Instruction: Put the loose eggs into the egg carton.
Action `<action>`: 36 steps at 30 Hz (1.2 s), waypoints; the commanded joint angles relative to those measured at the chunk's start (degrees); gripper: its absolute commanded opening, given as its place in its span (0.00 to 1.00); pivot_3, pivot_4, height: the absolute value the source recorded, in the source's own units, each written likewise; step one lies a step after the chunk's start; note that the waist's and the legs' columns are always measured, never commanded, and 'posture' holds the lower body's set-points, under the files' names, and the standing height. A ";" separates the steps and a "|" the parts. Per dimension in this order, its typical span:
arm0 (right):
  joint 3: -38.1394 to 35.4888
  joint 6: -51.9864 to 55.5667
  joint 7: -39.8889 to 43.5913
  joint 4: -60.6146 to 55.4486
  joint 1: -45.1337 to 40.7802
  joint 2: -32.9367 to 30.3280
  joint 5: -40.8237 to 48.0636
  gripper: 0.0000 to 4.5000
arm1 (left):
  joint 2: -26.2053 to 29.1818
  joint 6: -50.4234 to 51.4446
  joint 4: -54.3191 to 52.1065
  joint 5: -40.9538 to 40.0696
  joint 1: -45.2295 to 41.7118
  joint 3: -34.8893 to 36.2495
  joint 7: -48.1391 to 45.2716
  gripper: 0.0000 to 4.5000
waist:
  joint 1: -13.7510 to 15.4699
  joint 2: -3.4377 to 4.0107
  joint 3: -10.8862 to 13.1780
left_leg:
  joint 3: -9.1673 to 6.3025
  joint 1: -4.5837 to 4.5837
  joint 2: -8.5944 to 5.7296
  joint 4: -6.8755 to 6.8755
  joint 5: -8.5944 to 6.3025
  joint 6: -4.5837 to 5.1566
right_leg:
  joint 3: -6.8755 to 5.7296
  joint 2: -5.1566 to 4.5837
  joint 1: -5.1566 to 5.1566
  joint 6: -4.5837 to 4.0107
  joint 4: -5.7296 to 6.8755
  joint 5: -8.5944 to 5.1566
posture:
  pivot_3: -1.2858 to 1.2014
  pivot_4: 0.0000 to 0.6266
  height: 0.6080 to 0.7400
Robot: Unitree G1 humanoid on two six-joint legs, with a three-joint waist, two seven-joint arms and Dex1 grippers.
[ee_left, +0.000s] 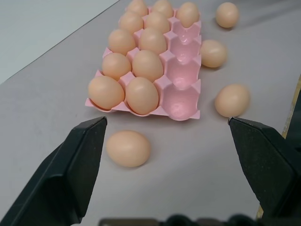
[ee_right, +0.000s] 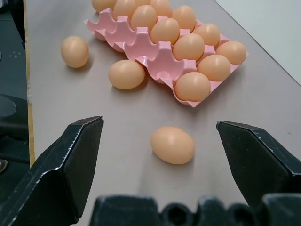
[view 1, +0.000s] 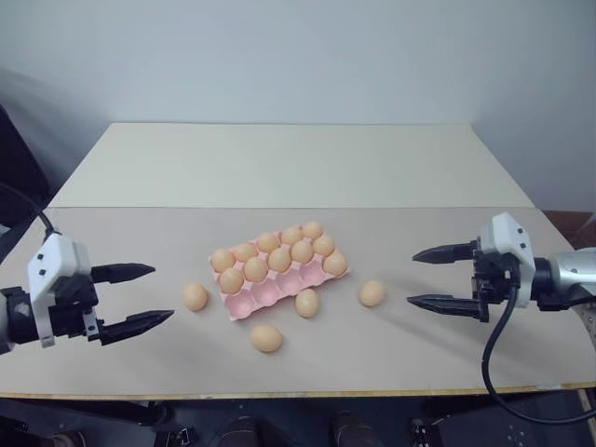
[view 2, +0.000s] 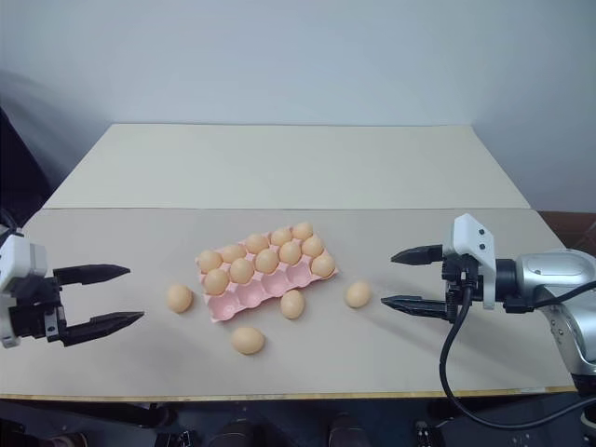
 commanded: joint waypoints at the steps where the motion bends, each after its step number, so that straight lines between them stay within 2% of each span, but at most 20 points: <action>1: -2.47 -0.85 -0.40 -1.66 -0.04 -0.46 0.51 0.99 | 0.54 0.10 0.23 -0.79 -1.52 0.76 0.44 1.00 | 0.00 0.00 0.00 | 0.00 0.00 0.00 0.00 0.00 0.00 | 0.00 0.00 0.00 0.00 0.00 0.00 | 0.52 0.24 1.00; 9: -2.35 -0.79 -1.26 -1.89 -0.13 -0.19 0.45 0.99 | 1.10 -0.21 1.61 -0.23 -4.40 -0.50 0.07 1.00 | 0.00 0.00 0.00 | 0.00 -0.01 0.00 0.00 0.00 0.00 | 0.00 0.00 0.00 0.00 0.00 0.00 | 0.52 0.24 1.00; 17: 0.78 -3.11 -0.34 -2.71 -0.93 -0.40 -2.52 0.99 | 2.41 -1.46 2.87 -0.58 -5.88 -1.44 -3.24 1.00 | 0.00 0.00 0.00 | 0.00 0.00 0.00 0.00 0.00 0.00 | 0.00 0.00 0.00 0.00 0.00 0.00 | 0.52 0.24 1.00; 21: 4.62 -6.87 0.69 -2.08 -1.83 -0.33 -6.61 0.99 | 2.56 -0.79 3.34 -1.49 -8.42 -3.21 -3.72 1.00 | -0.01 0.00 0.00 | 0.00 0.00 0.00 0.00 0.00 0.00 | 0.00 0.01 0.00 0.00 0.00 0.00 | 0.52 0.24 1.00; 26: 13.11 -15.69 -0.61 0.75 -3.71 1.67 -17.44 0.99 | 3.07 -0.84 3.37 -1.89 -11.55 -6.89 -5.81 1.00 | -0.04 0.00 0.00 | 0.00 -0.02 0.00 0.01 0.00 0.00 | 0.00 0.00 -0.02 0.00 0.00 0.00 | 0.52 0.24 1.00; 30: 19.20 -24.27 -2.47 7.62 -7.60 3.89 -26.96 0.99 | 3.27 -1.21 3.14 -1.98 -14.09 -10.37 -7.33 1.00 | -0.09 0.00 0.00 | 0.01 -0.02 0.00 0.02 0.00 0.00 | 0.00 0.01 -0.03 0.00 0.03 0.00 | 0.52 0.24 1.00; 36: 23.90 -31.24 -3.68 15.84 -12.36 7.53 -33.75 0.99 | 2.72 -1.74 3.53 -1.69 -16.63 -13.27 -7.77 1.00 | -0.09 0.01 0.00 | 0.02 -0.07 -0.01 0.02 0.00 0.00 | 0.01 0.01 -0.09 -0.01 0.04 0.01 | 0.52 0.24 1.00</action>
